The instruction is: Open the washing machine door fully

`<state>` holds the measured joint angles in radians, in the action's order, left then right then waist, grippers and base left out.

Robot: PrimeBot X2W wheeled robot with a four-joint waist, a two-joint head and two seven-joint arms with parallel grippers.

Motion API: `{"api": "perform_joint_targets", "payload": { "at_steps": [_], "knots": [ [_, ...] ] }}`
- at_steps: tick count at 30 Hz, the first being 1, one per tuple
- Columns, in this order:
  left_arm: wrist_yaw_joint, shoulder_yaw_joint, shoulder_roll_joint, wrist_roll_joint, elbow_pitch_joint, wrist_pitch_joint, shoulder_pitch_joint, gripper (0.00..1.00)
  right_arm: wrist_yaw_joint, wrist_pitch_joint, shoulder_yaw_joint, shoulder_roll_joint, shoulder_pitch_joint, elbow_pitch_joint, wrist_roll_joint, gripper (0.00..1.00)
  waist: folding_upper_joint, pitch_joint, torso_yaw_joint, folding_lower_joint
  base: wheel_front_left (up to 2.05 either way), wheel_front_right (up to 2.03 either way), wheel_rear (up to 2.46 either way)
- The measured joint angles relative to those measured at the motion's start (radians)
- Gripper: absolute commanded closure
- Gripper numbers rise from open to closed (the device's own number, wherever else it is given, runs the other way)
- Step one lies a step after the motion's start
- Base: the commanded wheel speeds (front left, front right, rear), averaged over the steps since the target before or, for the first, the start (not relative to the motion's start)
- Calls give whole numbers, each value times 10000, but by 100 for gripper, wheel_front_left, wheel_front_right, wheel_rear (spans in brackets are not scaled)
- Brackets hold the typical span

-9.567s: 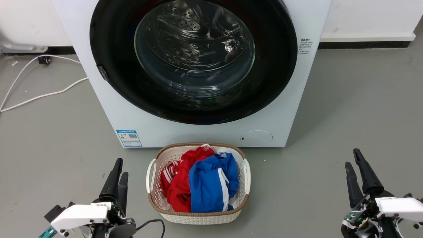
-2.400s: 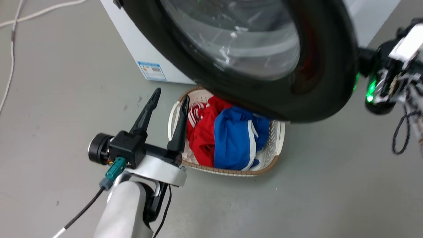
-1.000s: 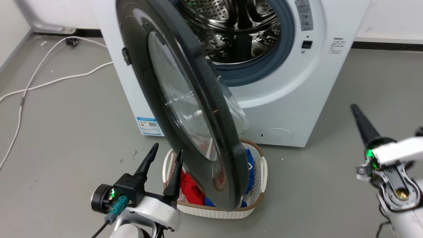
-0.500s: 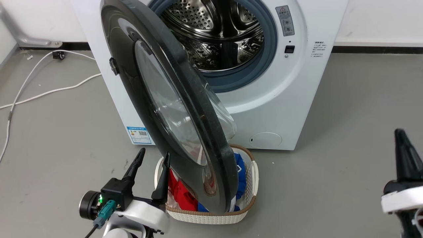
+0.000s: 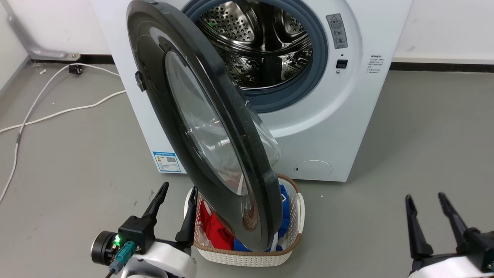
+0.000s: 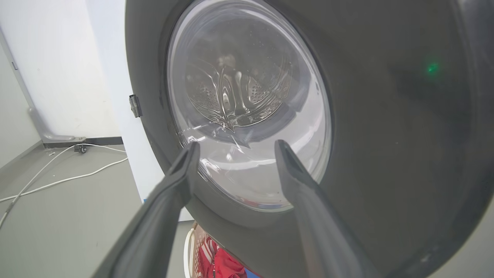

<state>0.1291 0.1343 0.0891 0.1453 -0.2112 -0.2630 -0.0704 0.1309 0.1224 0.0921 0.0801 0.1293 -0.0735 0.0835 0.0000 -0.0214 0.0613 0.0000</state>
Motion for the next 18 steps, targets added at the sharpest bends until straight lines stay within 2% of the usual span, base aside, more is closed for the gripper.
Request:
{"api": "perform_joint_targets", "payload": {
  "at_steps": [13, 14, 15, 16, 17, 18],
  "knots": [
    [0, -48, 38, 86, -88, 0, 57, 0, 0, -13, -105, -257, 112, 293, 236, 0, 0, 16, -121, 0, 0, 0, 0],
    [0, -54, 38, 90, -119, 0, 57, 38, 0, -33, -105, -261, 98, 299, 253, 0, 0, 17, -133, 0, 0, 0, 0],
    [0, -61, 40, 107, -150, 0, 57, 83, 0, -44, -111, -263, 93, 301, 272, 0, 0, 18, -143, 0, 0, 0, 0],
    [0, -69, 50, 134, -184, 0, 57, 83, 0, -44, -105, -268, 92, 303, 291, 0, 0, 17, -146, 0, 0, 0, 0],
    [0, -65, 56, 171, -215, 0, 57, 100, 0, -44, -102, -268, 91, 303, 305, 0, 0, 17, -147, 0, 0, 0, 0],
    [0, -63, 63, 178, -238, 0, 57, 100, 0, -46, -90, -272, 87, 309, 324, 0, 0, 19, -148, 0, 0, 0, 0]
  ]
}}
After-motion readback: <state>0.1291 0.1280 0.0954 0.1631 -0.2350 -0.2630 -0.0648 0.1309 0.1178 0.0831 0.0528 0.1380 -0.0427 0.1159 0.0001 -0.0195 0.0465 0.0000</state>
